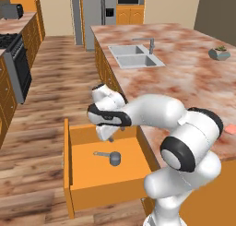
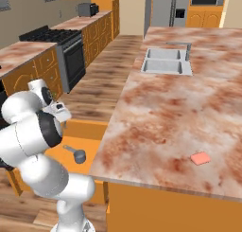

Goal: Pick the measuring cup from the drawer and place it on the counter.

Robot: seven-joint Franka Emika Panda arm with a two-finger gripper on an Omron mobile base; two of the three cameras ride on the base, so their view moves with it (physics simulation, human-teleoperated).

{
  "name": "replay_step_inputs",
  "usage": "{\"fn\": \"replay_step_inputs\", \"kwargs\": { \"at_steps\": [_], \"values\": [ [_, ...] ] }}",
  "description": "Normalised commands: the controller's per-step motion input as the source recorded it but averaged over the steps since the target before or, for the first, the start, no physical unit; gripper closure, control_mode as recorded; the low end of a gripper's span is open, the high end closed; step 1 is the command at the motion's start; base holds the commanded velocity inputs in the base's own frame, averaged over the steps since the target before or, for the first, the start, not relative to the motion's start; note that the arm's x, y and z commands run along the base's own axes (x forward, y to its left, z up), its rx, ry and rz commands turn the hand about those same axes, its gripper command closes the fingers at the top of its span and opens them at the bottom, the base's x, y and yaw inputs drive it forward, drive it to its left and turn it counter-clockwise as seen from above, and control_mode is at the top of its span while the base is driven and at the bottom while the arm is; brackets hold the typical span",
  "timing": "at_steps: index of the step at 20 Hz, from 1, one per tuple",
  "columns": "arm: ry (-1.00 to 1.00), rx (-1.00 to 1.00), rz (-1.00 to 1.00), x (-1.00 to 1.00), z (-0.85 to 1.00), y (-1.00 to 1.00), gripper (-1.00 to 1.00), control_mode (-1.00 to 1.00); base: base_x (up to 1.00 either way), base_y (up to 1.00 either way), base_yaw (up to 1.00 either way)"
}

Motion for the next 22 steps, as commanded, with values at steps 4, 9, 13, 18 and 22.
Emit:
{"fn": "replay_step_inputs", "kwargs": {
  "at_steps": [4, 9, 13, 18, 22],
  "values": [
    [0.01, -0.07, 0.13, 0.09, -1.0, -0.11, -1.0, -1.0, 0.0, 0.0, 0.0],
    [0.0, 0.0, 0.14, 0.09, -1.0, -0.01, -1.0, -1.0, 0.0, 0.0, 0.0],
    [0.0, 0.0, 0.16, 0.44, -0.93, 0.0, -1.0, -1.0, 0.0, 0.0, 0.0],
    [-0.02, 0.0, 0.18, 0.59, -0.61, 0.0, -1.0, -1.0, 0.0, 0.0, 0.0],
    [-0.01, 0.0, 0.11, 0.59, -0.18, 0.08, -1.0, -1.0, 0.0, 0.0, 0.0]
  ]
}}
